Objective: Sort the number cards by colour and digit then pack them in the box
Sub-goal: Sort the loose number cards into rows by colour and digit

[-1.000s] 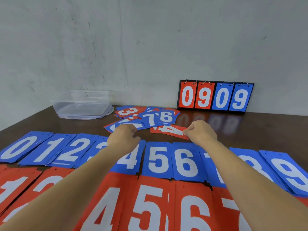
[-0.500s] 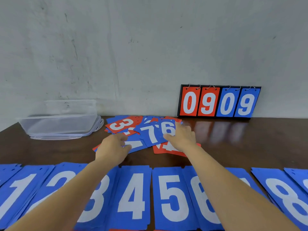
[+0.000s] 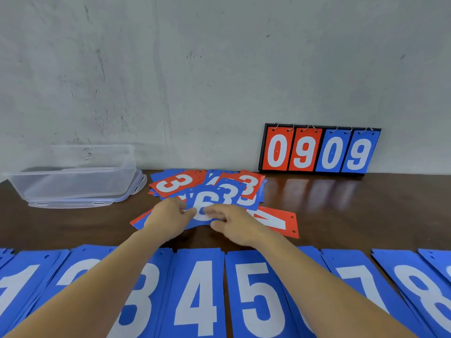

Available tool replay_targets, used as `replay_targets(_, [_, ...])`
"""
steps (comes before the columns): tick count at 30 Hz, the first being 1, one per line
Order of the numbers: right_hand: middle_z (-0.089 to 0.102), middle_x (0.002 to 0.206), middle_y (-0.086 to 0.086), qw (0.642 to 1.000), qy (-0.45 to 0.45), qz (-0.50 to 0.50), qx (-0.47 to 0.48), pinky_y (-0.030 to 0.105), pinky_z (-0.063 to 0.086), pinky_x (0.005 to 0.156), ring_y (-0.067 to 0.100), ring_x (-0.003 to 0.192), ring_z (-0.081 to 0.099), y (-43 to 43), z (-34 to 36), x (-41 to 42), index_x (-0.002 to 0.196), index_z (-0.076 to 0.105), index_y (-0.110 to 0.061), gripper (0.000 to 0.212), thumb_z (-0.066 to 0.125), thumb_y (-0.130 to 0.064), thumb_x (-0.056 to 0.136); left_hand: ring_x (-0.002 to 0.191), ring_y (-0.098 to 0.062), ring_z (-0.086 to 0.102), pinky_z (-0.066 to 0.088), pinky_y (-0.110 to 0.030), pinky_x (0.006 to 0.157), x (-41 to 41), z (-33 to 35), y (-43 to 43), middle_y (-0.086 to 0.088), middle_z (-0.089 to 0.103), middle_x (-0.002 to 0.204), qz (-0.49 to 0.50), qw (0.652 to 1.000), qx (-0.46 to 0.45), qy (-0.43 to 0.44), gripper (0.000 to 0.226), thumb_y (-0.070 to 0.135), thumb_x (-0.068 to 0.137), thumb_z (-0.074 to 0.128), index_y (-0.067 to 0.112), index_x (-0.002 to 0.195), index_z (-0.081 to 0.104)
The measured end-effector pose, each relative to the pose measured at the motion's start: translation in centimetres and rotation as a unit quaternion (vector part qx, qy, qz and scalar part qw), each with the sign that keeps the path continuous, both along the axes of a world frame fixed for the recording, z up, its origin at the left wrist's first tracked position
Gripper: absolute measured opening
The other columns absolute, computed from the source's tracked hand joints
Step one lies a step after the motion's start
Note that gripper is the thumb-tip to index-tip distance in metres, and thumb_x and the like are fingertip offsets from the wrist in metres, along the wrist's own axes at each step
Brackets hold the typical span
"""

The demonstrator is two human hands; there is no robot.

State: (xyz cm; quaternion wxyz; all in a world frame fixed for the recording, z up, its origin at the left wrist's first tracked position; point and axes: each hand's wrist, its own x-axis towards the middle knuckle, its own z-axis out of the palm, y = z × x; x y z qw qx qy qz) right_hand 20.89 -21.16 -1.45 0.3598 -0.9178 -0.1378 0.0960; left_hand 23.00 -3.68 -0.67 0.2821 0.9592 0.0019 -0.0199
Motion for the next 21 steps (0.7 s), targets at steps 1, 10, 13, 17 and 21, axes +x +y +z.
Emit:
replay_targets(1, [0.054,0.139,-0.005,0.999,0.014,-0.002,0.042,0.027,0.04,0.107,0.01,0.127,0.049,0.1,0.2,-0.1,0.135,0.054,-0.024,0.037,0.05,-0.015,0.099,0.089,-0.015,0.058,0.044,-0.024,0.074,0.2,0.0,0.0,-0.004,0.064,0.099,0.006,1.0,0.003,0.0,0.042,0.04,0.095,0.056,0.008,0.121,0.06])
replay_targets(10, [0.044,0.145,0.005,0.981,-0.056,-0.188,0.007,0.038,0.045,0.101,0.024,0.131,0.043,-0.4,-0.2,3.5,0.147,0.032,-0.023,0.065,0.064,-0.029,0.091,0.131,-0.029,0.037,0.035,-0.04,0.103,0.3,0.0,-0.2,-0.008,0.04,0.142,0.022,0.984,0.178,0.023,0.09,0.081,0.072,0.051,0.026,0.143,0.04])
replay_targets(13, [0.037,0.149,0.004,0.981,-0.051,-0.167,-0.082,0.042,0.036,0.108,0.026,0.136,0.033,0.5,-0.6,4.3,0.15,0.023,-0.024,0.082,0.068,-0.044,0.085,0.133,-0.03,0.033,0.032,-0.043,0.106,0.8,0.2,0.0,-0.009,0.035,0.145,0.012,0.984,0.176,0.037,0.088,0.078,0.075,0.054,0.028,0.145,0.036])
replay_targets(17, [0.036,0.151,0.001,0.977,-0.061,-0.146,-0.142,0.044,0.025,0.111,0.024,0.138,0.03,1.2,-1.3,4.7,0.152,0.017,-0.026,0.084,0.064,-0.048,0.086,0.134,-0.029,0.031,0.029,-0.044,0.107,1.2,0.1,0.0,-0.006,0.033,0.146,0.001,0.989,0.137,0.048,0.078,0.067,0.08,0.059,0.035,0.147,0.033])
replay_targets(21, [0.038,0.149,-0.002,0.977,-0.071,-0.12,-0.16,0.042,0.023,0.111,0.021,0.137,0.031,1.3,-0.8,4.1,0.151,0.02,-0.026,0.075,0.06,-0.045,0.091,0.133,-0.027,0.031,0.028,-0.043,0.106,1.3,-0.1,0.0,-0.004,0.035,0.146,0.002,0.992,0.117,0.04,0.074,0.063,0.081,0.062,0.036,0.145,0.036])
